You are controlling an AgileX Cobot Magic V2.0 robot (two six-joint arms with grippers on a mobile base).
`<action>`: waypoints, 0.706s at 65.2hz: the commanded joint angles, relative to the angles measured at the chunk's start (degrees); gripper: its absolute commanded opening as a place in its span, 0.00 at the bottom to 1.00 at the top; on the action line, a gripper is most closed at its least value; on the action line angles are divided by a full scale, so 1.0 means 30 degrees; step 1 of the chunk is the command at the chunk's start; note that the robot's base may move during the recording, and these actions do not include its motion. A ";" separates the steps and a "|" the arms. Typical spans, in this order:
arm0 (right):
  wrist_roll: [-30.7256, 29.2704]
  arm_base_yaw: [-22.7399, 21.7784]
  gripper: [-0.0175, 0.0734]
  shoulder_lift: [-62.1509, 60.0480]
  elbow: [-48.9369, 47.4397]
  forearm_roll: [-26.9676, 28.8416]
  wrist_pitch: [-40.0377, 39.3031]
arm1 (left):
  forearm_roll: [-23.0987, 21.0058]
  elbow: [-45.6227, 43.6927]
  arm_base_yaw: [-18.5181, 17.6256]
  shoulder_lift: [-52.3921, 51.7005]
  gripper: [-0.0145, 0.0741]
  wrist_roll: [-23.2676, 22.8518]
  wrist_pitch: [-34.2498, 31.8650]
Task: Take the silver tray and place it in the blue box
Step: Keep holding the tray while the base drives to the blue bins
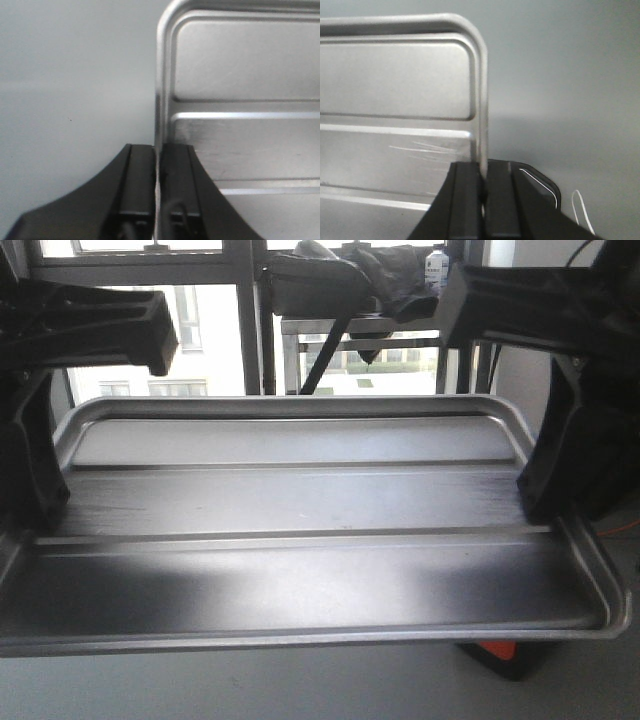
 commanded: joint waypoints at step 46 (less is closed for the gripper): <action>-0.0085 -0.0002 0.25 -0.0485 -0.0483 -0.0496 -0.0667 | 0.0476 -0.0466 -0.0113 -0.0525 0.15 -0.0147 -0.0197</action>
